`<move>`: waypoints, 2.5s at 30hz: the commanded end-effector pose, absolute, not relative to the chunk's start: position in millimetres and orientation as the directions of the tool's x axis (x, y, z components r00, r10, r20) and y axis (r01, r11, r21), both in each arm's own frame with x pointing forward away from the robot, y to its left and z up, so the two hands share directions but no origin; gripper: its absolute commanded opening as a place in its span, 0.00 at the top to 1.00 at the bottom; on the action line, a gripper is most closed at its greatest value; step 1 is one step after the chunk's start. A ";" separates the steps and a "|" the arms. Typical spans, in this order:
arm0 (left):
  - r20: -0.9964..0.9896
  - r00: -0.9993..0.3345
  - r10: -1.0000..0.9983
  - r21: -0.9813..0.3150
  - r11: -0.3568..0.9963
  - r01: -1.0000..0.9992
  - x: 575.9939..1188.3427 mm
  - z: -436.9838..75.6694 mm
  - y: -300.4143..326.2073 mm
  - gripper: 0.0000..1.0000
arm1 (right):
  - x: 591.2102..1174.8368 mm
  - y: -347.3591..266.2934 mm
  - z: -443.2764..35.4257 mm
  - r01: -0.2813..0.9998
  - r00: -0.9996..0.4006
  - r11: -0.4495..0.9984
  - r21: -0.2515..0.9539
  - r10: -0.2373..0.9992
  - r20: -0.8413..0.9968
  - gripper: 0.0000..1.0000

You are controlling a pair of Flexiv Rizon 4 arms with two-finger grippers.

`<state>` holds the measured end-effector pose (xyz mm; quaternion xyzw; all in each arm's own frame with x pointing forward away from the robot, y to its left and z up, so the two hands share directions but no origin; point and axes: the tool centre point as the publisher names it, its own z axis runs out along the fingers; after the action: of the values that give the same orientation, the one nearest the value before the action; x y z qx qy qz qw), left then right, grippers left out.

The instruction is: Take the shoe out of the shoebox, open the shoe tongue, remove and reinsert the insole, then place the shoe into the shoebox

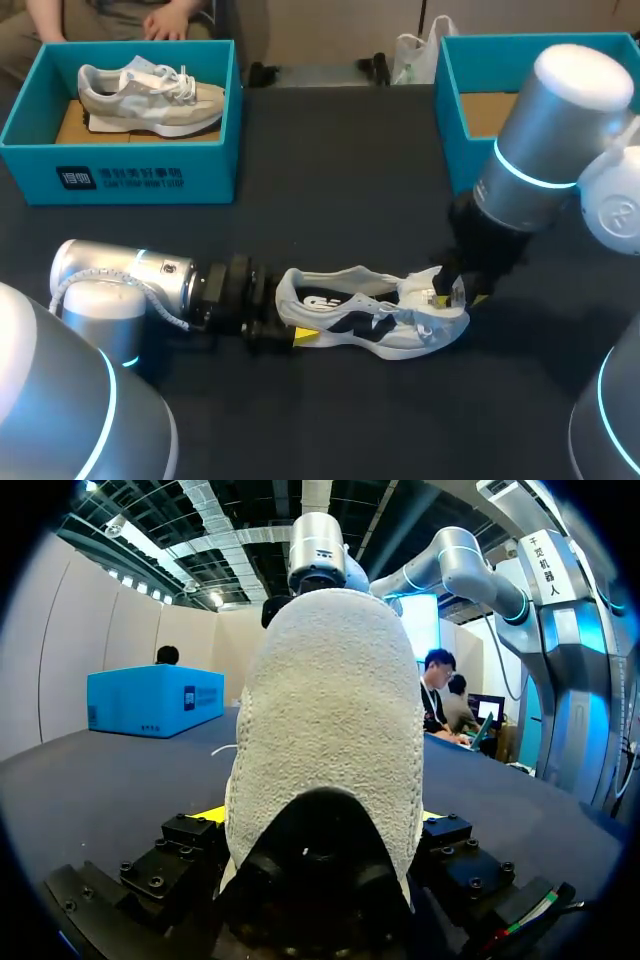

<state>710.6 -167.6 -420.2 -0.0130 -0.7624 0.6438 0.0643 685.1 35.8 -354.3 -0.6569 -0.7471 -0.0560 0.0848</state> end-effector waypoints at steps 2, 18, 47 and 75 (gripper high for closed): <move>0.081 -0.992 0.099 -0.983 0.172 -0.063 709.5 -419.8 -167.7 1.00 | 681.0 20.5 -342.6 0.992 -0.118 0.123 -0.022 0.978 0.174 0.44; 0.081 -0.992 0.099 -0.983 0.172 -0.063 709.5 -419.8 -167.7 1.00 | 689.2 19.9 -240.9 0.932 -0.352 0.353 0.083 0.936 -0.033 0.38; 0.081 -0.992 0.099 -0.983 0.172 -0.063 709.5 -419.8 -167.7 1.00 | 700.5 150.2 -221.4 0.139 -0.978 0.990 -0.024 0.134 -0.160 1.00; 0.081 -0.992 0.099 -0.983 0.172 -0.063 709.5 -419.8 -167.7 1.00 | 709.9 201.4 -279.9 -0.123 -0.990 0.992 0.011 -0.122 -0.075 1.00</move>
<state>710.4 -167.6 -420.3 -0.0130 -0.7623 0.6438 0.0644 708.6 195.1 -276.0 0.0623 -0.9972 -0.0121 -0.0383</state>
